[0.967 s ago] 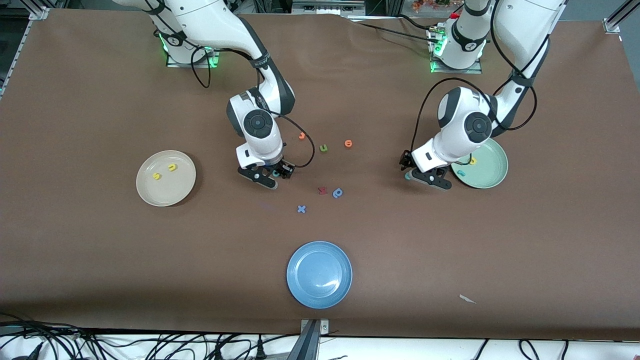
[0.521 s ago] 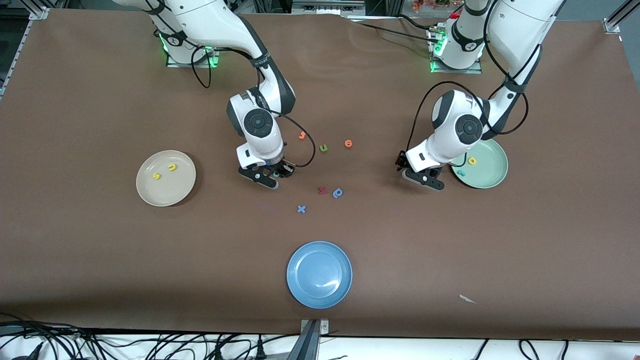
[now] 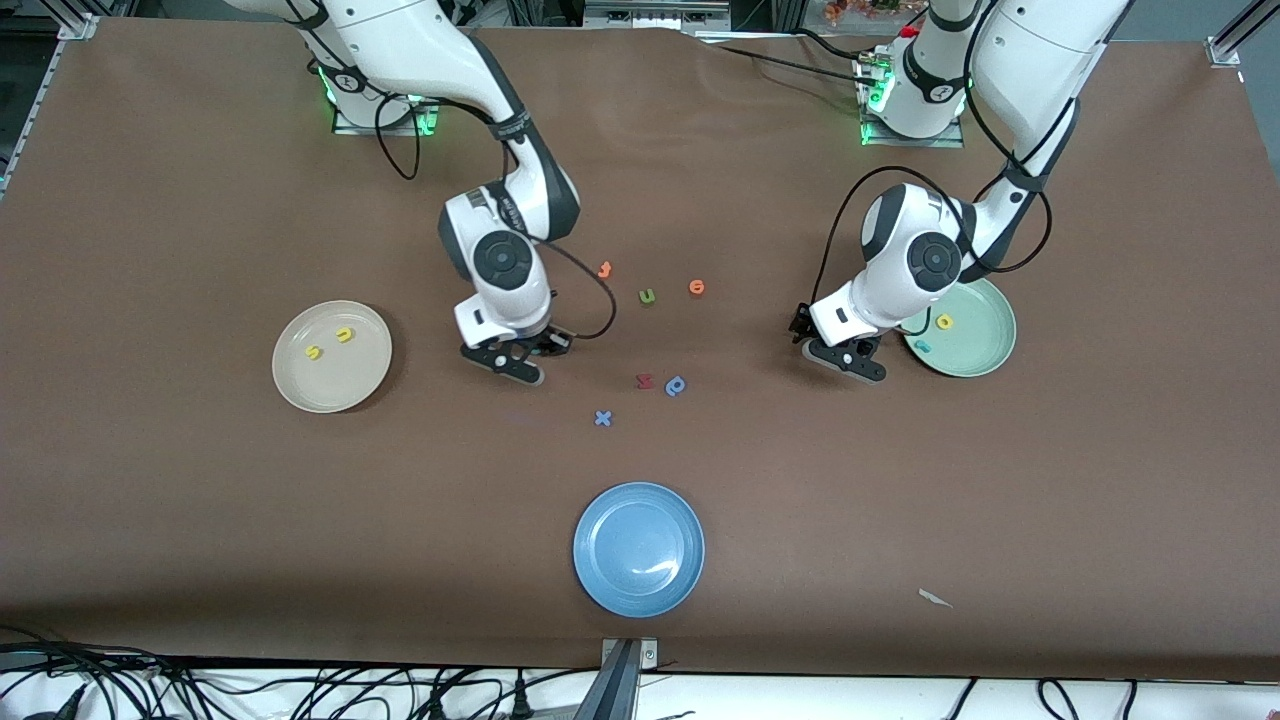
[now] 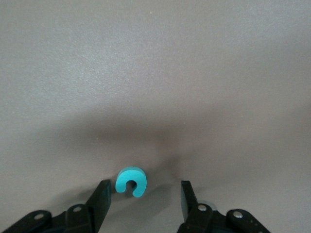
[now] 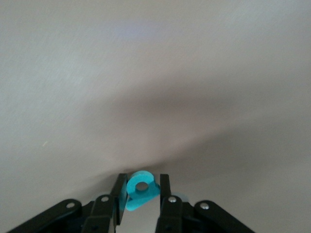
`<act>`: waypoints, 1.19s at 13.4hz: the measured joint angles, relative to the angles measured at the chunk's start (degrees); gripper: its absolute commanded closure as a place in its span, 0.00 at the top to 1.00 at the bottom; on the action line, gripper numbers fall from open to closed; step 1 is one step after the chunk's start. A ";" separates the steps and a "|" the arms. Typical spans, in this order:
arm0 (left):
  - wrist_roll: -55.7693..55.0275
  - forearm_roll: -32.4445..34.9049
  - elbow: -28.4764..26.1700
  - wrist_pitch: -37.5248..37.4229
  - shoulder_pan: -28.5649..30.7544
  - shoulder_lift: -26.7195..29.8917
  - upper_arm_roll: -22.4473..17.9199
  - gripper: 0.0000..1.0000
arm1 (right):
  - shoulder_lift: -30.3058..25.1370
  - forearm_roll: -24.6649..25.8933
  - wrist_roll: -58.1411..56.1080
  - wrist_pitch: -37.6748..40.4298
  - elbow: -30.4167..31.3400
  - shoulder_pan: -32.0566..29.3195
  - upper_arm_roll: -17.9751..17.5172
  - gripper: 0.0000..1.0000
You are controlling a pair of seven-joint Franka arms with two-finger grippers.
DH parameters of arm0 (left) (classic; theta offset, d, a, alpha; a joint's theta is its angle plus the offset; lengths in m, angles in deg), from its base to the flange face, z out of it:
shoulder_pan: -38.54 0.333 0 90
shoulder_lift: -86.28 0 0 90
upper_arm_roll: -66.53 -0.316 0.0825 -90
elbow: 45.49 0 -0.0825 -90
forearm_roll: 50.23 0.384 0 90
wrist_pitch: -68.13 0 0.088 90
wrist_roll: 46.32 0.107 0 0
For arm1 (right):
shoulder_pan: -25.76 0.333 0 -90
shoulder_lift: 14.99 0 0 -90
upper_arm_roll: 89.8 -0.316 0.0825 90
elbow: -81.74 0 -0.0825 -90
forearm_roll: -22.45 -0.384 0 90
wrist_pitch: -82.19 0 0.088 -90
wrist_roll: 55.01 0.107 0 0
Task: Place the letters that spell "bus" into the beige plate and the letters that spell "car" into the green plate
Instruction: 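Place the b on the white plate while the left gripper places the c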
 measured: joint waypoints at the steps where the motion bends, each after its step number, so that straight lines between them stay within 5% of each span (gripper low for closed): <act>1: 0.00 0.05 0.02 0.13 0.00 -0.06 0.00 0.56 | -0.78 0.00 -2.99 3.87 -1.07 -0.03 2.08 0.17; 5: 0.09 0.43 0.25 0.27 0.01 -0.05 -0.12 0.23 | -4.19 -0.01 -14.89 15.43 -3.91 -0.12 9.84 0.17; 9: 0.09 2.15 0.29 0.27 -0.01 -0.01 -0.10 0.16 | -4.59 -0.05 -30.77 18.09 -2.93 -1.27 17.46 0.17; 13: 0.10 2.20 0.47 0.36 0.01 0.07 -0.19 0.00 | -3.73 -0.07 -42.86 16.83 0.17 -6.77 19.04 0.18; 14: 0.10 2.21 0.57 0.30 0.10 0.41 -0.38 0.00 | -3.18 -0.22 -44.62 16.01 0.75 -7.98 19.03 0.30; 15: 0.10 2.21 0.69 -0.50 0.40 1.21 -0.63 0.00 | -2.70 -0.77 -45.60 15.29 1.20 -8.64 19.00 0.76; 16: 0.10 2.21 0.91 -2.72 1.17 2.58 -0.77 0.00 | -2.28 -1.56 -45.93 14.88 1.42 -8.78 18.98 0.99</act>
